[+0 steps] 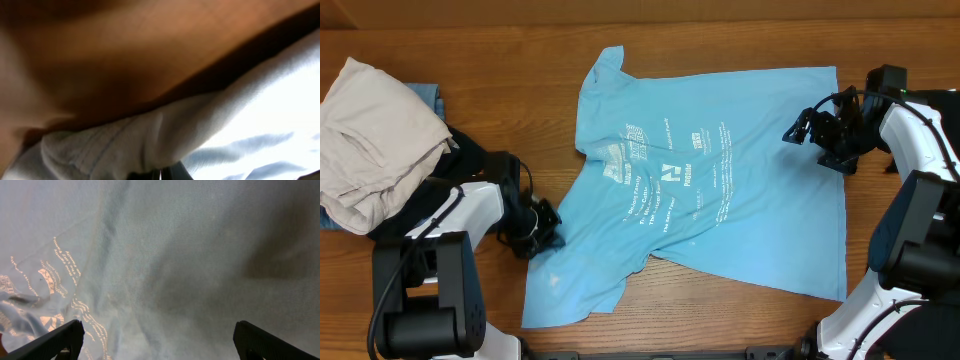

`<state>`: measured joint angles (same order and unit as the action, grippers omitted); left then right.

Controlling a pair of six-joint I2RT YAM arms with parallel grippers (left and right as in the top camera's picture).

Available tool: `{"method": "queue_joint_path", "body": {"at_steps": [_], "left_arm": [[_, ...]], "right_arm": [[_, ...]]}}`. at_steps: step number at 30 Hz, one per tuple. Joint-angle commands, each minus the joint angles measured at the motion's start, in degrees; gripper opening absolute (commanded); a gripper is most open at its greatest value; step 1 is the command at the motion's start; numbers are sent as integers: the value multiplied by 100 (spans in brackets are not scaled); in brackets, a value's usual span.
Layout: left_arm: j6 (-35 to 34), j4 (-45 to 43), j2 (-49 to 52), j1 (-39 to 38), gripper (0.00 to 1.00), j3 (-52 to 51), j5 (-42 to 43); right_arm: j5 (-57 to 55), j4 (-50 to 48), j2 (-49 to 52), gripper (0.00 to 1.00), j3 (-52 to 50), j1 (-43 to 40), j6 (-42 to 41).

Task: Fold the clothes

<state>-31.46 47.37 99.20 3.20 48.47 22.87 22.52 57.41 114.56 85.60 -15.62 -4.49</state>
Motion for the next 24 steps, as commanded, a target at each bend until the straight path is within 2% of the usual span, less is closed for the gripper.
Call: {"method": "queue_joint_path", "body": {"at_steps": [1,4,9,15,16,17,18,20,21,24], "left_arm": [[-94,763,494,-13,4,-470,-1327],[-96,1071,492,-13,4,-470,-1552],[-85,1036,490,-11,8,-205,-1733],[245,2118,260,-22,18,1821,-1738],[507,2417,192,-22,28,2669,-1722],[704,2492,192,-24,38,3073,-1659],[944,2465,192,-24,56,3373,-1513],[1445,2026,192,-24,76,3624,-1062],[1676,1709,197,-24,82,3598,-765],[1821,1034,367,-59,83,3405,-297]], "right_arm": [[50,-35,-140,100,103,13,-17],[50,-35,-140,100,103,13,-17],[50,-35,-140,100,103,13,-17],[50,-35,-140,100,103,13,-17],[50,-35,-140,100,103,13,-17],[50,-35,-140,100,103,13,-17],[50,-35,-140,100,103,13,-17],[50,-35,-140,100,103,13,-17],[50,-35,-140,100,103,13,-17],[50,-35,-140,100,103,13,-20]]}}
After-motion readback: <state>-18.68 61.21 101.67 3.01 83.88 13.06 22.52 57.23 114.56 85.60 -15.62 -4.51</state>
